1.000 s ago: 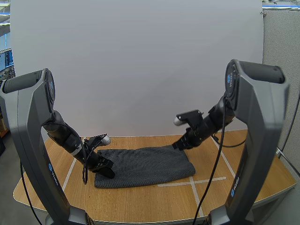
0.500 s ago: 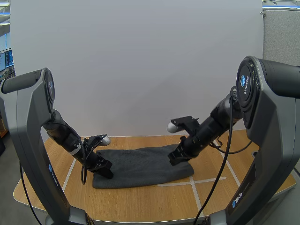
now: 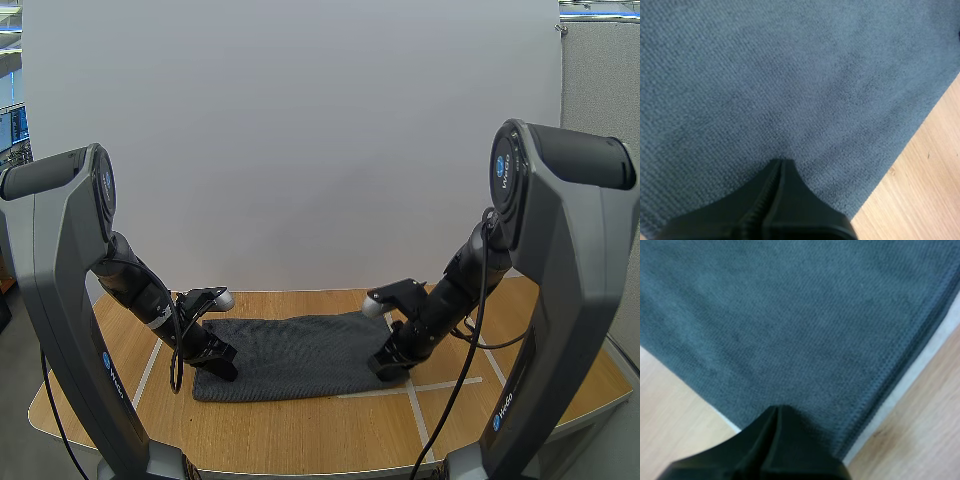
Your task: Fold the towel
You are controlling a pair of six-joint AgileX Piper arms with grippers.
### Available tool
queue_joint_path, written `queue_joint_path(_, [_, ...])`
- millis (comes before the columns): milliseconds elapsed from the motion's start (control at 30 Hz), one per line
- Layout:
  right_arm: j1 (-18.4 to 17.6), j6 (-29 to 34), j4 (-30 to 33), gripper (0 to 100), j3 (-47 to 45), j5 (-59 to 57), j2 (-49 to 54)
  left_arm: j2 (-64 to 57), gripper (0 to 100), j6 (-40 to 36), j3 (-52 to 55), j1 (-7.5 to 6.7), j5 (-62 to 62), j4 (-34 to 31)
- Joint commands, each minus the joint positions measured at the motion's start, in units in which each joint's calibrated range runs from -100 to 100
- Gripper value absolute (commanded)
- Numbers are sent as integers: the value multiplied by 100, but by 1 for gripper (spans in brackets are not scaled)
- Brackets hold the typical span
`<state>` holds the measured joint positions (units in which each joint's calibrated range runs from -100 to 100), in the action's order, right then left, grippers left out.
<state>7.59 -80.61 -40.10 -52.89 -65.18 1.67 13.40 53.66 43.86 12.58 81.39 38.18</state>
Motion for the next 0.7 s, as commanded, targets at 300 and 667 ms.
queue_joint_path(300, [30, 132, 564, 0, -47, 1313, -204, -65, 0, 86, 5, -9, -40, -105])
queue_joint_path(667, [214, 132, 341, 0, -47, 1109, 748, -246, 0, 286, -9, -9, 75, 200])
